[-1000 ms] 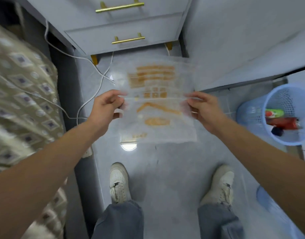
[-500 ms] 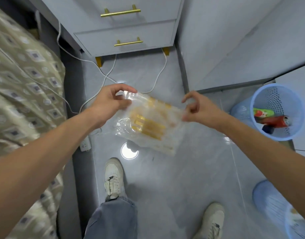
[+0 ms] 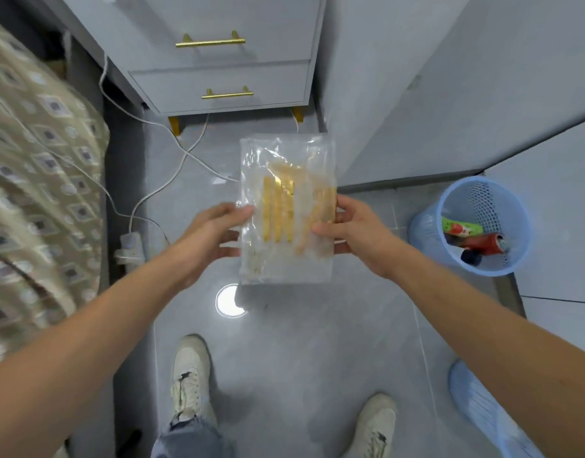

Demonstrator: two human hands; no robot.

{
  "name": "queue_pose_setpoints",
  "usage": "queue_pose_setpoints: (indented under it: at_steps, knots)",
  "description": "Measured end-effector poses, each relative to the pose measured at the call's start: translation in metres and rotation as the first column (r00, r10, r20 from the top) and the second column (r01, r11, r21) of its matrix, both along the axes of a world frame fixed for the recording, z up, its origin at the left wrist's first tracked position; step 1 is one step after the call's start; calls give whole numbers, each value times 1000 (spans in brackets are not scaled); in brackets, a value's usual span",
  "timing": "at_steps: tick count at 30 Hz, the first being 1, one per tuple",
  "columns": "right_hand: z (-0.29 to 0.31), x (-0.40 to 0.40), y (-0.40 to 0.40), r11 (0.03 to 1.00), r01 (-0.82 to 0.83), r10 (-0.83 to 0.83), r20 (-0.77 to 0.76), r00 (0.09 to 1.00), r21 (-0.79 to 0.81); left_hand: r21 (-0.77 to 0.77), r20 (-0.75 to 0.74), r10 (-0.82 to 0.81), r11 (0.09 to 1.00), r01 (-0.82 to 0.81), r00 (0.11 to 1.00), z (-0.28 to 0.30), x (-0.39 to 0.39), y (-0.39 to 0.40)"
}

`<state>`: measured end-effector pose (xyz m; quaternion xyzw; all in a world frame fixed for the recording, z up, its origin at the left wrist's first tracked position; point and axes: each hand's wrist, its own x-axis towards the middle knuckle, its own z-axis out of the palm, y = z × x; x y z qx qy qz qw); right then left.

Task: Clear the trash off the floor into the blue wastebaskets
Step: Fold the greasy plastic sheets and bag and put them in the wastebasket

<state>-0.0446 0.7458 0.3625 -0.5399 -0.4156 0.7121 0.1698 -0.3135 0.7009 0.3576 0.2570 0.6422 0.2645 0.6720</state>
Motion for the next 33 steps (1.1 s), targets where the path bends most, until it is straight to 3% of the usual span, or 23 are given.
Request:
queue_pose_setpoints:
  at_steps: [2,5,10,15,20,22,26,33]
  knots:
    - [1,-3,-2,999,32,-32,0,999,-3,56,-34,-93,994,95,995,3,5,-9]
    - [7,-9,-7,997,64,-66,-42,997,-41,154,-77,-42,987,54,996,17,5,-3]
    - [20,-13,-9,985,137,-154,-187,970,-104,182,60,-33,983,21,998,40,-7,13]
    - [32,-15,-5,962,187,-249,-361,899,-198,174,198,109,974,-144,974,47,1,17]
    - [36,-1,-7,944,191,-291,-399,870,-270,143,244,95,981,-133,965,43,1,15]
    - [37,8,-8,965,162,-230,-362,903,-207,107,296,39,992,-73,954,49,3,15]
    - [30,23,-18,982,178,-188,-254,949,-62,189,88,-148,973,129,985,53,18,18]
    - [30,70,-58,906,387,-388,-26,921,172,342,-184,-272,883,321,944,45,85,13]
